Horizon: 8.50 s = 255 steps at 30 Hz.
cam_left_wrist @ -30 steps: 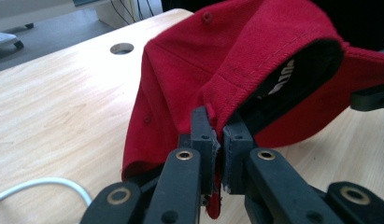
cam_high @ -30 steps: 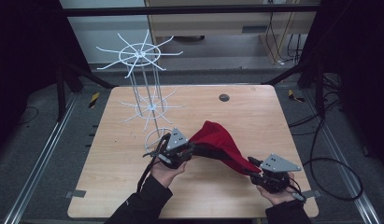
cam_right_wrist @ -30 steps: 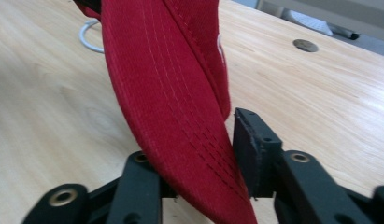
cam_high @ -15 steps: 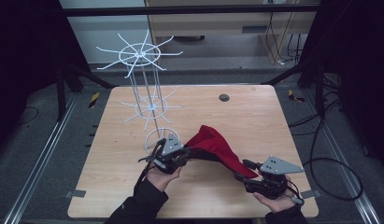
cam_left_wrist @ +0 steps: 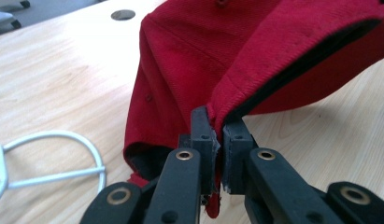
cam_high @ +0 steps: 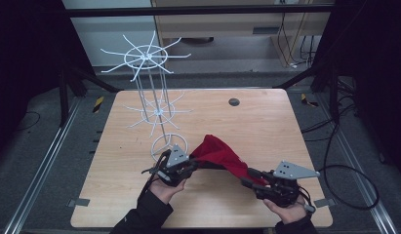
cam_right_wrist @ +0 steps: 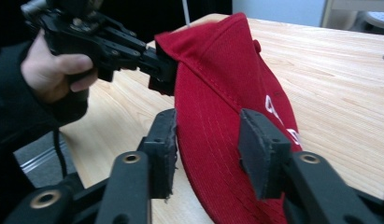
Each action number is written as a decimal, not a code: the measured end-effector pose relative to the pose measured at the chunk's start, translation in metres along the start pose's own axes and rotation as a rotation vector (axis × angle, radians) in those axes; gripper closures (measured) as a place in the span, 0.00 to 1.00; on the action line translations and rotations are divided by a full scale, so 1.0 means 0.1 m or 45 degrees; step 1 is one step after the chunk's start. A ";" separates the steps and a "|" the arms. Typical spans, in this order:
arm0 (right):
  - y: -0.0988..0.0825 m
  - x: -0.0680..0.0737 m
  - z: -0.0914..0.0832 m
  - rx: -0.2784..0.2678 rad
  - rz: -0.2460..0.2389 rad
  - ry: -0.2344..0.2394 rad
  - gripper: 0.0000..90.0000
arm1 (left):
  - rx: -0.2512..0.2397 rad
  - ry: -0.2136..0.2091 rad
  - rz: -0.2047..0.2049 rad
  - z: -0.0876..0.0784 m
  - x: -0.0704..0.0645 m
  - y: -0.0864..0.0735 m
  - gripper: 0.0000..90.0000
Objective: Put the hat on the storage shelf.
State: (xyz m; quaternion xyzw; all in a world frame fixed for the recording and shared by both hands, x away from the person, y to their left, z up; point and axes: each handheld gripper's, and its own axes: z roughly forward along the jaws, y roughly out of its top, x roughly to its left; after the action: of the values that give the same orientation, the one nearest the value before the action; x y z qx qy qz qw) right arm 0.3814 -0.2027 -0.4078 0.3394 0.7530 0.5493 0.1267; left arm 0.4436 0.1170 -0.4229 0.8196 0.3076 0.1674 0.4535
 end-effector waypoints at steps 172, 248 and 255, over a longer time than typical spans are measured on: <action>2.48 0.18 -0.05 -0.600 -0.200 -0.223 0.88 | 0.110 0.438 -0.309 -0.84 1.11 -1.09 0.47; 1.75 -0.20 0.67 -0.310 -0.094 -0.231 0.41 | 0.106 0.432 -0.298 -0.82 1.11 -1.09 0.47; 1.28 -0.31 0.48 -0.261 -0.055 -0.269 0.27 | 0.095 0.434 -0.292 -0.82 1.11 -1.09 0.46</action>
State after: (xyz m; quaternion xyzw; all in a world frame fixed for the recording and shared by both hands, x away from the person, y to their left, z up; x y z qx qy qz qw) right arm 0.4792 -0.1661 -0.3140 0.3645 0.6826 0.5816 0.2510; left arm 0.4430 0.2861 -0.4719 0.7553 0.4772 0.2393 0.3802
